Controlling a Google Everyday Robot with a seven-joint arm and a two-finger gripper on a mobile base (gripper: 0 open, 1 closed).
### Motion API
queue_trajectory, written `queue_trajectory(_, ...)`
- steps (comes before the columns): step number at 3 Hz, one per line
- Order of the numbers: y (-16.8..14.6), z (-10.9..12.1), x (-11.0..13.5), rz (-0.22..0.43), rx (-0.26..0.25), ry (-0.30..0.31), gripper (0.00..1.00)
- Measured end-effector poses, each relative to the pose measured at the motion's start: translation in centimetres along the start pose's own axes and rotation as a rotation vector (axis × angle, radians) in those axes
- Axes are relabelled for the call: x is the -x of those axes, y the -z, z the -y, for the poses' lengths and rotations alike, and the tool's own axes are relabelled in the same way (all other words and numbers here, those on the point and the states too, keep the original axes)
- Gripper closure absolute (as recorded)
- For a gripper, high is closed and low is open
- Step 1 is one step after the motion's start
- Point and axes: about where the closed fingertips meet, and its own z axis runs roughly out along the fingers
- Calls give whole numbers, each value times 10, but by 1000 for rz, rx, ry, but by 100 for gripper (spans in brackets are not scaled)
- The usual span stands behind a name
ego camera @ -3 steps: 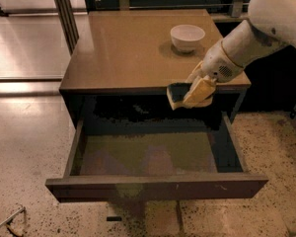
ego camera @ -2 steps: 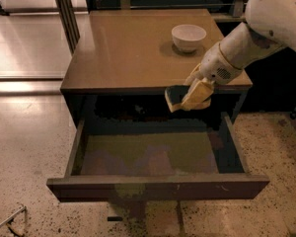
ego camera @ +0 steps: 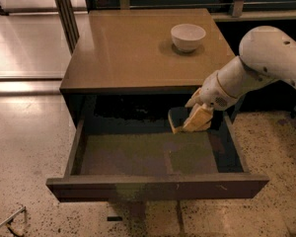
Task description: Place sponge into top drawer
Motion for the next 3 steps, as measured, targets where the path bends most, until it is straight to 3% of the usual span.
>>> queue_trajectory(2, -93, -18, -61, 101, 28, -32, 100)
queue_trajectory(3, -133, -13, -78, 155, 61, -35, 100)
